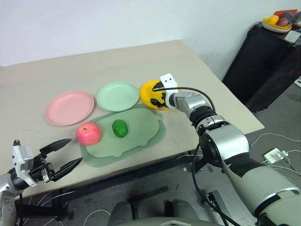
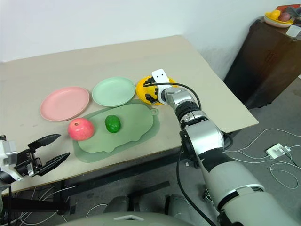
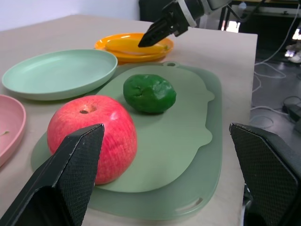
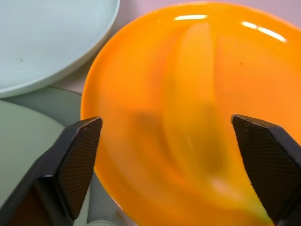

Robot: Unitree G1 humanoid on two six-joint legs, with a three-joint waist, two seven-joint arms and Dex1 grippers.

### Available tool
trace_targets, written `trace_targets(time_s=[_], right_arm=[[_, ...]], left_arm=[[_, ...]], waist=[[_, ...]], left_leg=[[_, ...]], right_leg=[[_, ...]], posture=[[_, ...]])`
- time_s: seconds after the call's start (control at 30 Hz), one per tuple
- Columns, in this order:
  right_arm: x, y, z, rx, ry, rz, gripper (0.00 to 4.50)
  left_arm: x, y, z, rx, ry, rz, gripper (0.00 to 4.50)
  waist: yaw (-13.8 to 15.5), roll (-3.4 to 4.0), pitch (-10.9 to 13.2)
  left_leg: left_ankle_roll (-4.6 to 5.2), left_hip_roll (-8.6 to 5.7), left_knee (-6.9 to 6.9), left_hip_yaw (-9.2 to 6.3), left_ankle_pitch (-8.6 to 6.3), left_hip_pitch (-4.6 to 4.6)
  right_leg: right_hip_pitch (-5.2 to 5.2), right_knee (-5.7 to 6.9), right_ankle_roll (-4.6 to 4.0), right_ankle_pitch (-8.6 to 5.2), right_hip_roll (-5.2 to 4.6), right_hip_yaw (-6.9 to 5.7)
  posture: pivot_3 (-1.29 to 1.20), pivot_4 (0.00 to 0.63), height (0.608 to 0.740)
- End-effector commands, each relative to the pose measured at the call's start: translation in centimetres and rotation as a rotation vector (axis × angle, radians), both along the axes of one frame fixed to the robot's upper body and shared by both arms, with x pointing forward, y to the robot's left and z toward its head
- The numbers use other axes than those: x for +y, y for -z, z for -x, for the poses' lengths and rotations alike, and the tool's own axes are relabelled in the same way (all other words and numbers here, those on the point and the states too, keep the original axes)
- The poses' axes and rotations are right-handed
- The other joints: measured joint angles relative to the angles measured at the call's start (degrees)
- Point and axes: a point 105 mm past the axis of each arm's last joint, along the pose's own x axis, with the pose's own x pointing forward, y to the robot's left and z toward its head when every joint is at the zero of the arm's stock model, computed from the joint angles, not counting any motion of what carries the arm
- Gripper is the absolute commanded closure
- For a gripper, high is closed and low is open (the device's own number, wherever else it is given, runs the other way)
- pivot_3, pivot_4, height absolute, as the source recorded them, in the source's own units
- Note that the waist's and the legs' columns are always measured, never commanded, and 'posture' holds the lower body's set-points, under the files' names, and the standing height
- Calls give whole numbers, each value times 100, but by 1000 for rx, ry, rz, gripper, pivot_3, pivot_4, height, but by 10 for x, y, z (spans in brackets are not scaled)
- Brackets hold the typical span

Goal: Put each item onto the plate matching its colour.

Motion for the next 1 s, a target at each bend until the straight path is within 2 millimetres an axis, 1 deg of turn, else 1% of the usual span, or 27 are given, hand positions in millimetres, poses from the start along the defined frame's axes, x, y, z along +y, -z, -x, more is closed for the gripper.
trace_targets(time_s=[0.03, 0.17, 0.27, 0.3, 0.4, 0.43, 0.53, 0.67, 0.73, 0.8, 1.0], right_arm=[[11, -25, -3, -39, -40, -103, 14], [24, -40, 3, -22, -149, -167, 14], [44, -48, 19, 13, -285, -201, 14], [51, -49, 25, 26, -322, -214, 14], [81, -50, 58, 55, -435, -236, 14], [88, -49, 68, 62, -456, -238, 14], [104, -45, 90, 89, -479, -241, 14], [123, -32, 114, 141, -490, -230, 14], [130, -25, 121, 161, -485, -220, 14], [135, -19, 123, 169, -474, -205, 14], [141, -6, 120, 167, -422, -157, 14]], left_arm=[[0, -9, 1, -39, 2, -13, 0], [1, -8, 1, -38, 2, -14, 0], [2, -9, -1, -35, 8, -16, 0], [2, -9, -2, -36, 10, -17, 0], [0, -11, -6, -37, 20, -18, 0], [-1, -11, -6, -37, 23, -19, 0], [-1, -11, -7, -36, 26, -19, 0], [-1, -10, -6, -32, 28, -17, 0], [-2, -10, -6, -31, 28, -15, 0], [-2, -10, -6, -31, 28, -14, 0], [-3, -9, -6, -31, 25, -10, 0]], waist=[[-2, 0, 0], [-7, 0, 0], [-3, 0, 0], [1, 0, 0], [7, -3, -3], [7, -3, -4], [7, -2, -3], [30, -4, -4], [32, -4, -4], [35, -4, -4], [5, -4, -4]], left_leg=[[0, 0, 0, 0, 0, 1], [0, 1, 0, 0, 0, 2], [0, 2, -1, 0, 0, 0], [0, 3, 0, 0, 0, 1], [0, 8, 0, -1, 0, 2], [0, 11, 0, 0, 0, 2], [0, 16, -1, 0, 0, -2], [-1, 17, 1, 1, -1, -2], [-2, 18, 0, 1, -2, -2], [-2, 18, 0, 1, -2, -3], [-1, 19, 0, 1, -1, -2]], right_leg=[[0, 0, 0, 0, 0, 0], [0, 1, 1, 1, 0, 0], [-1, 1, 1, 1, 0, 0], [0, 1, 1, 1, 0, 0], [1, 1, -4, -2, 1, 0], [1, 2, -3, -2, 2, 0], [-4, 6, -3, -1, 6, 0], [-4, 0, -11, -5, 6, -2], [-4, -2, -12, -6, 6, -2], [-4, -2, -13, -7, 6, -2], [-5, -1, -12, -6, 9, -2]], posture=[[0, 150, 740], [0, 150, 740], [0, 150, 740], [0, 150, 740], [0, 150, 740], [0, 150, 740], [0, 150, 740], [0, 150, 740], [0, 150, 740], [0, 150, 740], [0, 150, 740]])
